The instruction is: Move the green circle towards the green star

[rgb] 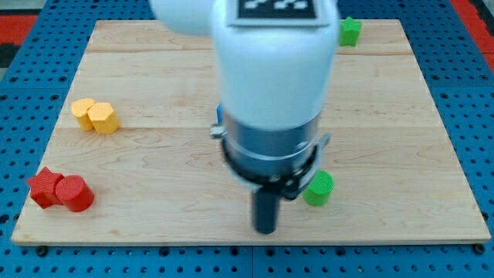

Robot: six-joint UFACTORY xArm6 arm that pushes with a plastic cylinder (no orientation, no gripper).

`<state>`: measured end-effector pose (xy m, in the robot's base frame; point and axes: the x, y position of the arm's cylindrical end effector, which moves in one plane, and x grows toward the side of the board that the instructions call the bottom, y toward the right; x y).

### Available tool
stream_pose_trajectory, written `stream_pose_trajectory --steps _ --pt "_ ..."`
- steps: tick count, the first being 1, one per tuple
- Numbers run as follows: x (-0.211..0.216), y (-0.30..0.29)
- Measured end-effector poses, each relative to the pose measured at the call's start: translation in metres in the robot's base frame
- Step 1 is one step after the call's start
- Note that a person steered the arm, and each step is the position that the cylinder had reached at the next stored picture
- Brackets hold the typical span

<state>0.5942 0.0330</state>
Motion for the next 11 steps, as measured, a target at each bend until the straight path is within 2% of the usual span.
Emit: stream_pose_trajectory --steps 1,2,6,8,9,11 --pt "-0.030 0.069" --pt "-0.068 0.090" --pt "-0.229 0.108" --pt "-0.187 0.102" --pt "-0.184 0.131" --pt "-0.250 0.134"
